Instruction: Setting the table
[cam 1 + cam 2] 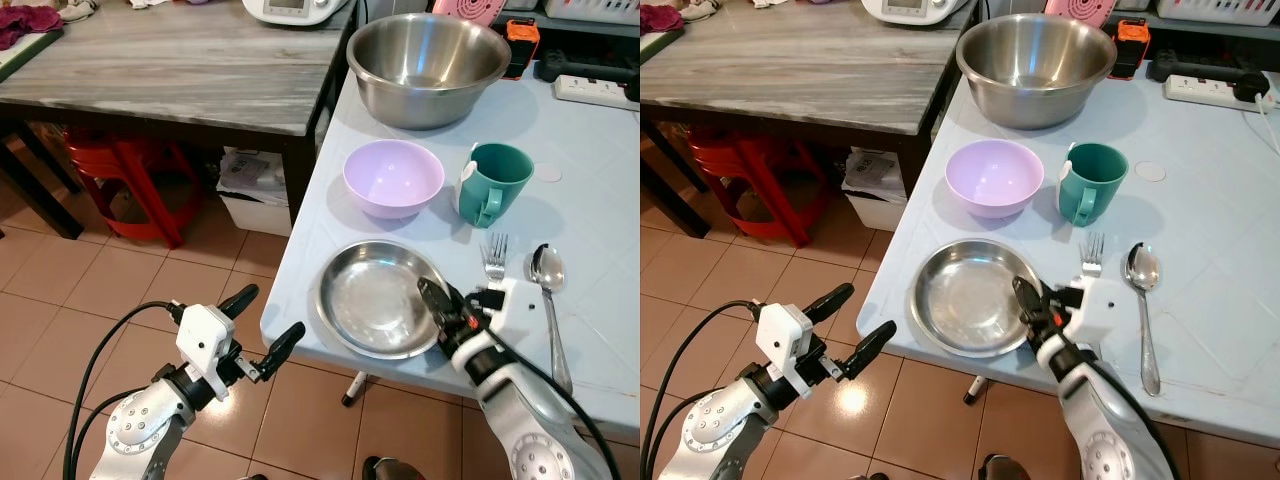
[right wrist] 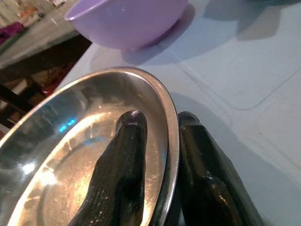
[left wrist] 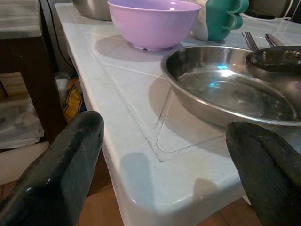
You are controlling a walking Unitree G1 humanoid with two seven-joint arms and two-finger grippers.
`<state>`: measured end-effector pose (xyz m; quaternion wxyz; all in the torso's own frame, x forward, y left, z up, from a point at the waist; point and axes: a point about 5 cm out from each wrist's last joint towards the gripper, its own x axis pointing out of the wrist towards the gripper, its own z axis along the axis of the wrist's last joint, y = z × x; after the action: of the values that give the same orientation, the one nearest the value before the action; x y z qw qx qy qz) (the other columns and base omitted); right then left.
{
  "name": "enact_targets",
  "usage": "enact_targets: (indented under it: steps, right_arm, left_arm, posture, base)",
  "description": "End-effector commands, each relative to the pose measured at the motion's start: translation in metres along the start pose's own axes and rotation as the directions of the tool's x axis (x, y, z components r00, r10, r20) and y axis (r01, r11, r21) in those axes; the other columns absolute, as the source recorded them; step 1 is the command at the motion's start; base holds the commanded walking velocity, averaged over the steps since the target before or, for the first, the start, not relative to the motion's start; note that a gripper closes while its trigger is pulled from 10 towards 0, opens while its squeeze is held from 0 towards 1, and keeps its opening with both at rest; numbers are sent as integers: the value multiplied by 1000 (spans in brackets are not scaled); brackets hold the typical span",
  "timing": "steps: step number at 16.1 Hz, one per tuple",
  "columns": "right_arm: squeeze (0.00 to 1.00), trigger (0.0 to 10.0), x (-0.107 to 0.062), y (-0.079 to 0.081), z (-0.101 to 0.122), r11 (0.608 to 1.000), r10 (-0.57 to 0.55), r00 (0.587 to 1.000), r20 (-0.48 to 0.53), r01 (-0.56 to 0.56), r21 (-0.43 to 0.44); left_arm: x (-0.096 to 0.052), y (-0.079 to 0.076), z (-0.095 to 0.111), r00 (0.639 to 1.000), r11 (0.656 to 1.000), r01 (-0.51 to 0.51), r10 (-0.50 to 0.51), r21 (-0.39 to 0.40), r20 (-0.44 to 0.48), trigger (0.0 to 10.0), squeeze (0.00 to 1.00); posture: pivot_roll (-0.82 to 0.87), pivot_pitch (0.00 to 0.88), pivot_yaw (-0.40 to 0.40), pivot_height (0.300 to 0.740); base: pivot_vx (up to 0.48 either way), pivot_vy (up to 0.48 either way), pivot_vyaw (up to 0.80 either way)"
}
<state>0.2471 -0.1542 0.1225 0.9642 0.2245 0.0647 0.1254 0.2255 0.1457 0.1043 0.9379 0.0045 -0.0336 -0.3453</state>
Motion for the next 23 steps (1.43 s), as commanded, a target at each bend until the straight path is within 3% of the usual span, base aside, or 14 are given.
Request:
enact_targets:
  steps: [1,9,13,14,16,17,18,19,23]
  right_arm:
    - [0,0,-2,-4,-20,996,-22,995,-99,30,85]
    - [0,0,-4,-8,-27,974,-36,988,-149,69,218]
    - [0,0,2,-8,-14,991,-67,993,-96,77,109]
    - [0,8941,7,-2,-6,998,-57,996,-61,58,16]
    - [0,10000,11,-1,5,989,-118,992,-36,114,-92]
    - [0,10000,8,-10,6,964,-214,976,-45,204,-173]
    - [0,10000,7,-13,6,953,-245,969,-43,232,-196]
    - [1000,10000,2,-18,10,941,-283,959,-9,276,-196]
    - [1000,10000,0,-14,19,938,-288,957,36,290,-188]
  left_arm:
    - [-1,-1,3,1000,1000,16,-16,25,2,10000,0]
    - [-1,-2,2,1000,1000,16,-16,23,0,10000,0]
    - [3,0,2,1000,1000,-1,1,30,7,10000,0]
    - [5,2,4,1000,999,-23,22,35,19,10000,0]
    - [8,4,5,999,999,-28,27,34,30,10000,0]
    - [10,3,6,999,999,-28,27,34,32,10000,0]
    - [10,3,5,999,999,-28,27,33,32,10000,0]
    - [10,3,6,999,999,-30,29,32,33,10000,0]
    - [11,2,5,999,999,-19,18,29,34,10000,0]
  posture:
    - [-113,196,45,740]
    - [-111,202,49,740]
    - [-114,188,52,740]
    - [-117,181,49,740]
    - [-119,177,47,740]
    - [-121,175,47,740]
    - [-121,175,47,740]
    - [-123,177,49,740]
    - [-140,184,53,740]
  base:
    - [0,0,0]
    - [0,0,0]
    - [0,0,0]
    - [0,0,0]
    - [0,0,0]
    - [0,0,0]
    - [0,0,0]
    - [0,0,0]
    - [0,0,0]
